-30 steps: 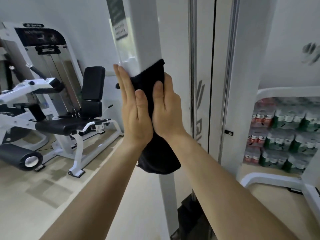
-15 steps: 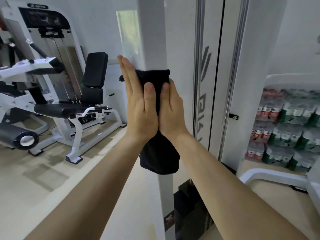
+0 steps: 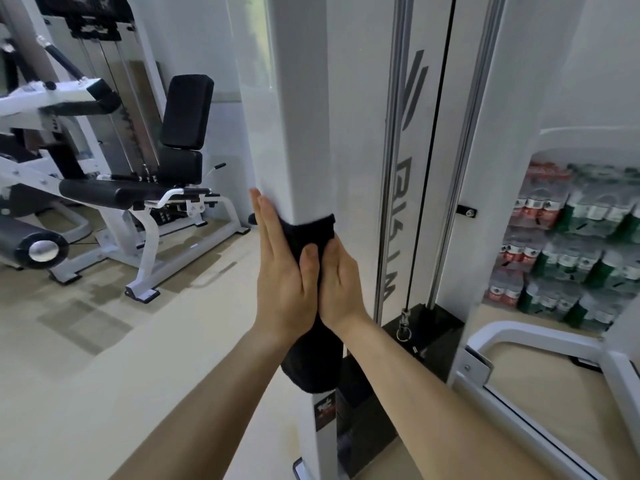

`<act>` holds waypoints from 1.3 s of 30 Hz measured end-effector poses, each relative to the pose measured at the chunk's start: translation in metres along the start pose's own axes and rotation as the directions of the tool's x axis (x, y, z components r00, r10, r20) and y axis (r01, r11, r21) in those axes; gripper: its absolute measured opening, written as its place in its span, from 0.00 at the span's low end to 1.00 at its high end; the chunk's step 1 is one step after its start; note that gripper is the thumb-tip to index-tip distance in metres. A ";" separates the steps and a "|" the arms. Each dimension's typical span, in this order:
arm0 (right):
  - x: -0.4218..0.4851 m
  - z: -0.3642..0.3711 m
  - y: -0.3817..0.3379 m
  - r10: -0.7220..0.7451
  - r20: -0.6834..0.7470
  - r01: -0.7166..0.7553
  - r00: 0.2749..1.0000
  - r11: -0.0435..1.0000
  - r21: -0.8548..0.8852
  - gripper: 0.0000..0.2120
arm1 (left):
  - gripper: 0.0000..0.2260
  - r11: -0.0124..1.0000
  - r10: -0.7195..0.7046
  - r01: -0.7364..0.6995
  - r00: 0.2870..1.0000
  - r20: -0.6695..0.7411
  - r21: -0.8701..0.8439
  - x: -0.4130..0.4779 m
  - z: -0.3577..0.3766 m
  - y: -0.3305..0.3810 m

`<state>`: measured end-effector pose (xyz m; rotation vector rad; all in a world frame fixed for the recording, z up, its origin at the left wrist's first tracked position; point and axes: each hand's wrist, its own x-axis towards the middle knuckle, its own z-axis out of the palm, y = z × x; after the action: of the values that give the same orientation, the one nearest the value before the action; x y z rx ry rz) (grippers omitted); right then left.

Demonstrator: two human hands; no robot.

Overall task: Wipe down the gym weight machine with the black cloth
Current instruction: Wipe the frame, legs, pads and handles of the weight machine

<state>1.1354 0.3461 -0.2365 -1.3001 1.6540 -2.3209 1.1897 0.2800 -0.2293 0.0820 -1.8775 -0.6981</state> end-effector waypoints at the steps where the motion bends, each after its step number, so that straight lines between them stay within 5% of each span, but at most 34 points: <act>1: 0.004 0.001 -0.004 -0.007 -0.012 0.006 1.000 1.000 -0.008 0.23 | 0.32 1.000 -0.002 0.002 1.000 0.000 0.001 0.003 -0.001 0.002; 7: 0.011 0.004 -0.001 -0.049 -0.037 0.050 0.998 0.999 0.021 0.25 | 0.31 1.000 0.012 -0.014 0.997 -0.081 -0.020 0.003 0.004 0.003; 12: -0.022 -0.003 0.024 0.049 -0.005 -0.049 0.999 0.999 -0.014 0.22 | 0.36 0.982 -0.166 0.145 0.967 -0.191 -0.122 -0.040 0.014 -0.015; 16: -0.030 -0.007 0.030 0.096 -0.009 -0.097 0.995 0.992 -0.086 0.23 | 0.20 0.998 -0.059 0.059 0.948 -0.311 -0.008 -0.049 0.010 -0.022; 23: -0.042 0.000 0.039 0.088 -0.070 -0.097 0.994 0.985 -0.143 0.24 | 0.18 0.932 -0.148 0.213 0.962 -0.228 0.294 -0.062 -0.004 -0.015; 28: -0.063 0.001 0.051 0.069 -0.115 -0.093 0.991 0.973 -0.214 0.21 | 0.13 0.925 -0.350 0.355 0.935 -0.063 0.135 -0.093 -0.003 -0.020; 39: -0.121 0.003 0.084 0.176 -0.184 -0.216 0.967 0.949 -0.230 0.16 | 0.08 0.886 -0.440 0.422 0.896 0.057 0.193 -0.132 -0.006 -0.035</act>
<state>1.1801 0.3609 -0.3757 -0.9409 2.0754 -2.2100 1.2407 0.2975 -0.3543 0.6076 -2.0355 -0.8453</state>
